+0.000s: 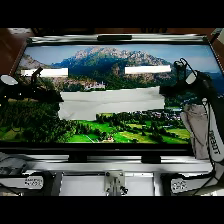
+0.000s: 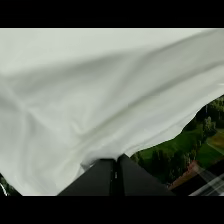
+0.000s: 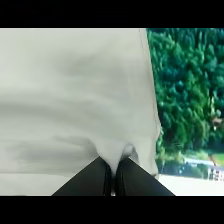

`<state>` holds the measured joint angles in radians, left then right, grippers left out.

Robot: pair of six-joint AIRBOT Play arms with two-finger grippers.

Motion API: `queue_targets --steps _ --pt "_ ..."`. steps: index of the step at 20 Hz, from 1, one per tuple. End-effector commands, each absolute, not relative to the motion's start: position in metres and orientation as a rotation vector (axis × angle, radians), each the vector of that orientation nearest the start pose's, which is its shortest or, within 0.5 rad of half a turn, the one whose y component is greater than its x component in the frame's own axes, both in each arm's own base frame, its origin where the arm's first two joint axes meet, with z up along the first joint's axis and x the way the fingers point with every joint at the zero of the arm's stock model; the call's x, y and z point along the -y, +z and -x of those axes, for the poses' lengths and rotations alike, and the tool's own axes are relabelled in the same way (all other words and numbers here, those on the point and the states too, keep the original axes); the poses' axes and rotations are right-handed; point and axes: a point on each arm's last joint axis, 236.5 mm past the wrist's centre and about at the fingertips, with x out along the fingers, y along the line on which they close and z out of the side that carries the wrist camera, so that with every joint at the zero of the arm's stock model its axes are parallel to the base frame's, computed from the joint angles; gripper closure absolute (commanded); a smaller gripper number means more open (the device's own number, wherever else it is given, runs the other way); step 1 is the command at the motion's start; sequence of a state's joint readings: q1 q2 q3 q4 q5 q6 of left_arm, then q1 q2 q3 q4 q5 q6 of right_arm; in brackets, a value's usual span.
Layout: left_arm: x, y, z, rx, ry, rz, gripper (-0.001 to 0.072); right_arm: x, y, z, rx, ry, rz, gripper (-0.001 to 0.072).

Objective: Fold the shirts.

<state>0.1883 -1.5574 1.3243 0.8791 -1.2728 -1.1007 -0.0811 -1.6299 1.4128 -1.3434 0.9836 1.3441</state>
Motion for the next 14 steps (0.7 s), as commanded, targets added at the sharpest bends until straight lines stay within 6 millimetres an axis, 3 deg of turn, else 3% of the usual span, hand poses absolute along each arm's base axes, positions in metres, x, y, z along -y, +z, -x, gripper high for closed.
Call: queue_targets --steps 1,5,8,9,10,11,12,13,14 --pt "0.057 -0.006 -0.469 -1.216 -0.513 0.4 0.0677 -0.006 -0.041 -0.528 -1.14 0.132 -0.075 0.0643" --pt "0.059 -0.015 -0.502 -1.179 -0.511 0.454 0.0676 -0.006 -0.056 -0.542 -1.132 0.11 -0.12 0.0642" --pt "0.064 -0.044 -0.503 -1.241 -0.483 0.521 0.0676 -0.009 -0.075 -0.538 -1.176 0.092 -0.17 0.064" --pt "0.065 -0.052 -0.502 -1.26 -0.475 0.538 0.0676 -0.011 -0.078 -0.539 -1.18 0.096 -0.183 0.0609" --pt "0.067 -0.058 -0.501 -1.278 -0.464 0.559 0.0671 -0.014 -0.077 -0.539 -1.178 0.102 -0.2 0.0444" --pt "0.067 -0.059 -0.499 -1.291 -0.466 0.567 0.054 -0.015 -0.073 -0.539 -1.175 0.11 -0.198 0.021" --pt "0.068 -0.058 -0.496 -1.301 -0.474 0.568 0.023 -0.013 -0.068 -0.534 -1.186 0.127 -0.165 0.0198" --pt "0.068 -0.055 -0.492 -1.314 -0.488 0.567 0.0072 -0.007 -0.061 -0.53 -1.197 0.13 -0.134 0.0196" --pt "0.069 -0.05 -0.488 -1.33 -0.509 0.565 0.0078 0.003 -0.055 -0.525 -1.207 0.116 -0.12 0.0149"
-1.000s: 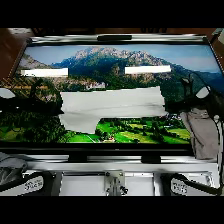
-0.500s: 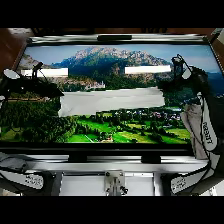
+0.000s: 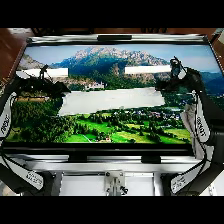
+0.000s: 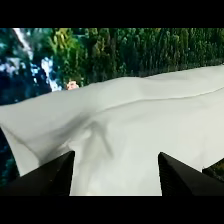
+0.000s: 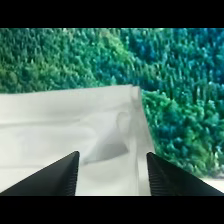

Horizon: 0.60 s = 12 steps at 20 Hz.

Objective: Fold the shirts.

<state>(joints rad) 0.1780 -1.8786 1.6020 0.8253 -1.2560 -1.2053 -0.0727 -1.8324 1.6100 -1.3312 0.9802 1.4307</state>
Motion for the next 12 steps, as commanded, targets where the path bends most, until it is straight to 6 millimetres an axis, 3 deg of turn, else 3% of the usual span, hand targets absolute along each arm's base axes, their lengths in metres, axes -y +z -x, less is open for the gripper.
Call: queue_targets --steps 1,4,7,12 --pt "0.069 -0.044 -0.486 -1.338 -0.525 0.562 0.0078 0.013 -0.048 -0.521 -1.212 0.1 -0.131 0.0129" --pt "0.073 -0.029 -0.481 -1.352 -0.573 0.544 0.0078 0.021 -0.051 -0.51 -1.252 0.109 -0.338 0.0095" --pt "0.081 -0.014 -0.485 -1.328 -0.605 0.55 0.0079 0.006 -0.076 -0.5 -1.332 0.169 -0.529 0.0095" --pt "0.101 0.013 -0.487 -1.262 -0.677 0.545 0.0078 -0.029 -0.108 -0.502 -1.381 0.223 -0.583 0.0095"
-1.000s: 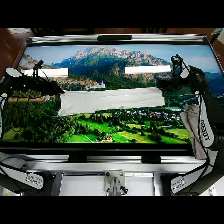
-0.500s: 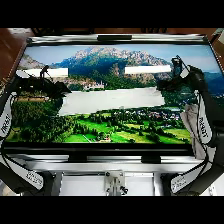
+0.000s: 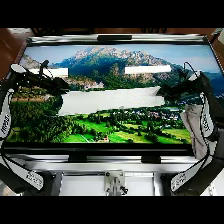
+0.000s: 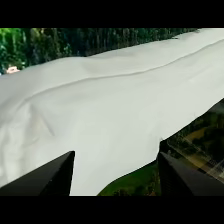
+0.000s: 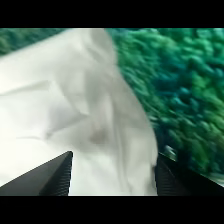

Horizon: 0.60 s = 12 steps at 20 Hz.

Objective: Fold the shirts.

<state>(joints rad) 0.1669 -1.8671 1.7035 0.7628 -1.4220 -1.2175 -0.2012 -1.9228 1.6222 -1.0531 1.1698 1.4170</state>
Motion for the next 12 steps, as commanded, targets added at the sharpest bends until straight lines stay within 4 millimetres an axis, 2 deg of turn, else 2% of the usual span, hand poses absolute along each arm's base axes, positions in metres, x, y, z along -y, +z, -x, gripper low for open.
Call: queue_targets --steps 1,3,4,5,6,7,8,9,10,11,12 --pt "0.105 0.018 -0.487 -1.249 -0.691 0.544 0.0079 -0.036 -0.111 -0.503 -1.382 0.232 -0.579 0.0095" --pt "0.113 0.029 -0.487 -1.228 -0.717 0.554 0.0078 -0.049 -0.112 -0.504 -1.384 0.249 -0.562 0.01" --pt "0.118 0.033 -0.487 -1.217 -0.733 0.565 0.0079 -0.055 -0.111 -0.503 -1.387 0.262 -0.556 0.023" --pt "0.125 0.039 -0.488 -1.207 -0.753 0.578 0.0081 -0.058 -0.108 -0.501 -1.391 0.273 -0.552 0.0473" --pt "0.132 0.044 -0.489 -1.194 -0.769 0.586 0.0098 -0.061 -0.103 -0.501 -1.386 0.28 -0.55 0.0632" --pt "0.141 0.049 -0.491 -1.179 -0.787 0.596 0.0107 -0.061 -0.094 -0.501 -1.373 0.295 -0.538 0.0641" --pt "0.153 0.053 -0.491 -1.168 -0.809 0.611 0.0236 -0.062 -0.079 -0.502 -1.348 0.317 -0.509 0.0641" --pt "0.168 0.057 -0.491 -1.167 -0.825 0.634 0.0326 -0.061 -0.062 -0.504 -1.314 0.327 -0.488 0.0641" --pt "0.183 0.057 -0.492 -1.173 -0.822 0.647 0.0378 -0.06 -0.039 -0.506 -1.27 0.331 -0.473 0.0642" --pt "0.199 0.057 -0.492 -1.169 -0.826 0.64 0.0649 -0.059 -0.013 -0.506 -1.225 0.336 -0.451 0.0641" --pt "0.215 0.057 -0.495 -1.155 -0.821 0.638 0.0676 -0.06 0.012 -0.504 -1.186 0.344 -0.434 0.0642"
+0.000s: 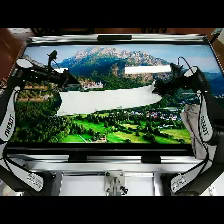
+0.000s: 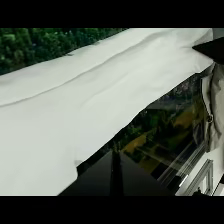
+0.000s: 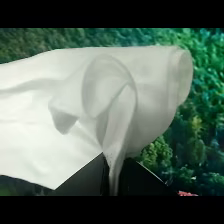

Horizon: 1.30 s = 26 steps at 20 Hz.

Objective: Fold the shirts.

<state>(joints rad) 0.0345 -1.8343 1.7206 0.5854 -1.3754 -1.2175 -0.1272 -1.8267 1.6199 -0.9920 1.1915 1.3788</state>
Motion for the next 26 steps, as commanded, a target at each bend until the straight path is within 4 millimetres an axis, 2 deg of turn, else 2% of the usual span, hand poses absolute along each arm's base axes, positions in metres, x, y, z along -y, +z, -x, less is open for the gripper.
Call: queue_targets --steps 1,3,4,7,9,11,14,16,18,20,23,26 --pt "0.23 0.057 -0.497 -1.154 -0.801 0.66 0.0676 -0.061 0.038 -0.498 -1.154 0.353 -0.423 0.0642" --pt "0.261 0.059 -0.496 -1.155 -0.789 0.682 0.0678 -0.067 0.081 -0.479 -1.119 0.374 -0.405 0.0642" --pt "0.28 0.058 -0.488 -1.165 -0.806 0.667 0.0678 -0.07 0.101 -0.468 -1.107 0.38 -0.391 0.0642" --pt "0.319 0.039 -0.457 -1.25 -0.81 0.55 0.0678 -0.065 0.152 -0.44 -1.049 0.346 -0.359 0.0642" --pt "0.346 0.032 -0.434 -1.277 -0.848 0.469 0.0678 -0.066 0.177 -0.421 -1.019 0.333 -0.356 0.0642" --pt "0.381 0.032 -0.417 -1.267 -0.885 0.45 0.0678 -0.07 0.198 -0.401 -1.006 0.34 -0.361 0.0641" --pt "0.445 0.03 -0.399 -1.194 -0.916 0.464 0.0676 -0.073 0.221 -0.377 -0.986 0.34 -0.358 0.0642" --pt "0.484 0.028 -0.388 -1.179 -0.937 0.572 0.0676 -0.075 0.233 -0.361 -0.975 0.337 -0.363 0.0641" --pt "0.513 0.021 -0.378 -1.202 -0.95 0.692 0.0677 -0.076 0.243 -0.349 -0.963 0.337 -0.362 0.0642" --pt "0.532 0.011 -0.37 -1.223 -0.955 0.776 0.0676 -0.077 0.252 -0.338 -0.948 0.334 -0.365 0.0641" --pt "0.549 0.011 -0.362 -1.228 -1.011 0.872 0.0676 -0.077 0.258 -0.325 -0.945 0.326 -0.363 0.0641" --pt "0.535 0.024 -0.373 -1.193 -1.057 0.845 0.0678 -0.064 0.251 -0.326 -0.965 0.267 -0.34 0.0641"
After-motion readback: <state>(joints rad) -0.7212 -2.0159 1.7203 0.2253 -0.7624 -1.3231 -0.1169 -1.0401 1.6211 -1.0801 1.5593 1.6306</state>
